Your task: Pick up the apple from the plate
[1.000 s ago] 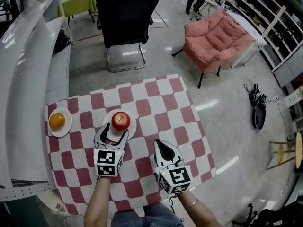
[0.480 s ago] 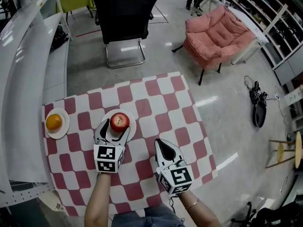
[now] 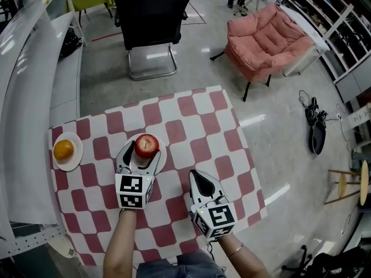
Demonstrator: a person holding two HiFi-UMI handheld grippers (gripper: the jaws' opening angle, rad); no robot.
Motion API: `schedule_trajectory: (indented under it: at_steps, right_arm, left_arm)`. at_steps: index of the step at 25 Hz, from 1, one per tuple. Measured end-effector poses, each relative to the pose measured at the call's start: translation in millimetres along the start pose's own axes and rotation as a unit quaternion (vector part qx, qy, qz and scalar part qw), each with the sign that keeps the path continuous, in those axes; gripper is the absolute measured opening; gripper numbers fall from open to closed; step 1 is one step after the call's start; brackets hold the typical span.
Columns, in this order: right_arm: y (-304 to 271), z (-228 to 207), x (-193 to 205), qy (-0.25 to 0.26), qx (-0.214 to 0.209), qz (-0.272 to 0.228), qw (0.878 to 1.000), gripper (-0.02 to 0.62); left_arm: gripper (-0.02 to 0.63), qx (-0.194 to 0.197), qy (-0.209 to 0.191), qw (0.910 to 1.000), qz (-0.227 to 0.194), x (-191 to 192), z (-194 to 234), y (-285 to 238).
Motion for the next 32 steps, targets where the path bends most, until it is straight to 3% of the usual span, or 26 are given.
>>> schedule_trajectory:
  at_steps: [32]
  right_arm:
    - [34.0,11.9,-26.6,0.014,-0.018,-0.041,0.999,0.011]
  left_arm:
    - [0.328,-0.021,-0.017,0.9980,-0.058,-48.0,-23.2,49.3]
Point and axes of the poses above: the fingertips, and each gripper's own axes: y backward along the fingers, z to its left, x out of its underside, the point moved 6 cm from there along y, backward along the fingers, and after that the axes turned 1 degree about -y, right-handed, at the moved point
